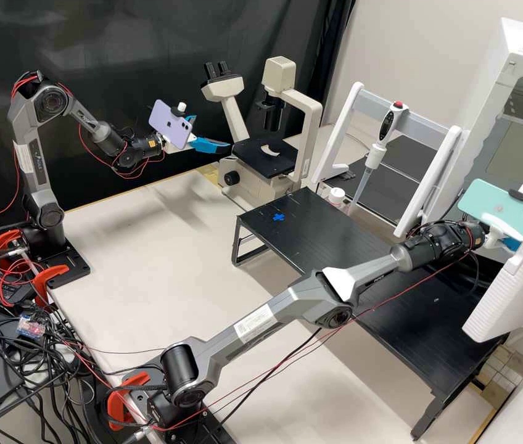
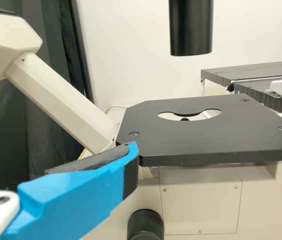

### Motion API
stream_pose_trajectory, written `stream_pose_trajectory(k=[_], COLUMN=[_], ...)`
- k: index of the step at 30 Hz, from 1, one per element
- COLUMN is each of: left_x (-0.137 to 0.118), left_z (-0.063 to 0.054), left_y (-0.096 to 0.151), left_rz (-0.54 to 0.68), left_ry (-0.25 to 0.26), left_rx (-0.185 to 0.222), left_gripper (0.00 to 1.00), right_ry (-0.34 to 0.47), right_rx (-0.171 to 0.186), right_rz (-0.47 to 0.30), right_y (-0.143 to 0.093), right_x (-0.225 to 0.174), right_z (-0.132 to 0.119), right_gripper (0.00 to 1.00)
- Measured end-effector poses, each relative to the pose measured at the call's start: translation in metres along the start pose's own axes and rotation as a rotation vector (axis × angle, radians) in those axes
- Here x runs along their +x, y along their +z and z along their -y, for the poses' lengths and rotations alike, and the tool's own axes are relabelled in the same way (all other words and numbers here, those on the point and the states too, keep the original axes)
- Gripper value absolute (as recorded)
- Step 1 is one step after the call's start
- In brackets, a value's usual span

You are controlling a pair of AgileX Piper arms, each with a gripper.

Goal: Move the petri dish to the microscope

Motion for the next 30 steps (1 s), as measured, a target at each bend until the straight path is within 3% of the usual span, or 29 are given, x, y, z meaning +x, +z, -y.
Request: stream_pose_trajectory(k=[3,10,22,30], left_x=[0.000,0.000,0.000,0.000], left_z=[0.000,0.000,0.000,0.000], left_y=[0.000,0.000,0.000,0.000], left_rz=[0.000,0.000,0.000,0.000], left_ry=[0.000,0.000,0.000,0.000], left_rx=[0.000,0.000,0.000,0.000], left_gripper=[1.00,1.00,1.00,1.00], right_ry=[0.007,0.041,0.001,-0.011], right_rx=[0.003,-0.024,-0.016,-0.001], right_rz=[0.010,-0.013,-0.013,-0.012], right_y=[0.001,-0.004,-0.004,-0.002], right_x=[0.000,-0.002,0.009,0.011], right_z=[-0.001,-0.005,0.020,0.025], right_gripper=[1.00,1.00,1.00,1.00])
